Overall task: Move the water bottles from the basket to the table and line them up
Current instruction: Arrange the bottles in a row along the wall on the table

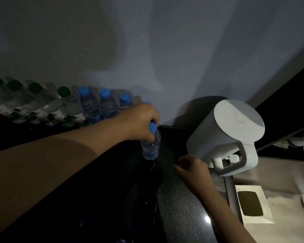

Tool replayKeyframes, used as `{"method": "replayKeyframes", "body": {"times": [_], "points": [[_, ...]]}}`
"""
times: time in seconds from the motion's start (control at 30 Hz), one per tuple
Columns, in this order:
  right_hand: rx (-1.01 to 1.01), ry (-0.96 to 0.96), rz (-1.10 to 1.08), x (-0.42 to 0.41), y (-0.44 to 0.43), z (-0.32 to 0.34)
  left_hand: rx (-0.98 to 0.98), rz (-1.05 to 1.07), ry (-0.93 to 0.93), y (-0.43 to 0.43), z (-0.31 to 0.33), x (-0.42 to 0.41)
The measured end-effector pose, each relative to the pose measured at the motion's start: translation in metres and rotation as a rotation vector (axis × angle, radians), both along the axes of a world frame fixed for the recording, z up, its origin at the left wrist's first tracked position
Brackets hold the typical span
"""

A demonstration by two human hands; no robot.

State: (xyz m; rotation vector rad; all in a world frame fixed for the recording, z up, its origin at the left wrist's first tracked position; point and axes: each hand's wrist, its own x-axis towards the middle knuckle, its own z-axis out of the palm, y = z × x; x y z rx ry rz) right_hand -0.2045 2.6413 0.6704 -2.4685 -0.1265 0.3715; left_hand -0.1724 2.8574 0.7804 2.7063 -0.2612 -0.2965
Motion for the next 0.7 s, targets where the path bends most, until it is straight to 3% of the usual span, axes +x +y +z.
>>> {"method": "replayKeyframes", "body": {"times": [0.7], "points": [[0.041,0.047,-0.055,0.012,-0.004,-0.016,-0.013,0.029,-0.07,-0.02,-0.023,0.093]]}}
